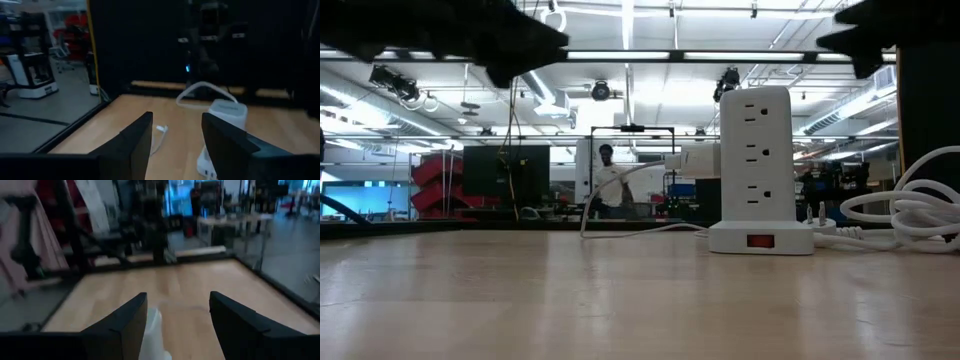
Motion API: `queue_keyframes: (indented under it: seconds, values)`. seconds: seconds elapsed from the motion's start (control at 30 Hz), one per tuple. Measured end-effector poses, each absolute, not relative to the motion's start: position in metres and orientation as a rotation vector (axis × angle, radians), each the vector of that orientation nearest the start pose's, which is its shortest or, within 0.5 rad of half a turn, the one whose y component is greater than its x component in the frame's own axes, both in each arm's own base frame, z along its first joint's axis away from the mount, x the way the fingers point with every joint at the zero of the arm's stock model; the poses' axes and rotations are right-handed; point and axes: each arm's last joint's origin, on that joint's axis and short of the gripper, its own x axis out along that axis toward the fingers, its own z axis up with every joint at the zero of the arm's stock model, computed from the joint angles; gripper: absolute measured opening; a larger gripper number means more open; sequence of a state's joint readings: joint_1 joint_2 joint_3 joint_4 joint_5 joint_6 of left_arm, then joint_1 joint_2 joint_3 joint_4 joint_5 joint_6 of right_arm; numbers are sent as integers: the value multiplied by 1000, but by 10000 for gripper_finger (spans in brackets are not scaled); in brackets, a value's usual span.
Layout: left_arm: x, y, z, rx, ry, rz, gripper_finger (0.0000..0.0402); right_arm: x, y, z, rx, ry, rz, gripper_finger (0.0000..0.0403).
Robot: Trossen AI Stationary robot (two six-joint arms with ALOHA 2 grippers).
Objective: Insert USB
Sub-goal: Remove the white charger adapter from the white outlet extension
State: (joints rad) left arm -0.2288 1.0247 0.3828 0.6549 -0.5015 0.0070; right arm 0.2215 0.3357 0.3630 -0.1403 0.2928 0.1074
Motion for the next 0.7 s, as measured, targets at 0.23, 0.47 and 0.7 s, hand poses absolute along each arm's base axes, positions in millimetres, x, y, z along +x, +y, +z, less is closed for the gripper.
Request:
queue_keyframes:
  seconds: [0.23, 0.47, 0.7]
  values:
    - [263, -48, 249, 163, 222, 226, 205, 162, 28, 220, 53, 281, -86, 216]
    - [304, -57, 240, 213, 380, 174, 279, 196, 37, 197, 111, 373, -31, 293]
    - [328, -55, 218, 170, 457, 133, 307, 213, 46, 181, 173, 394, 61, 381]
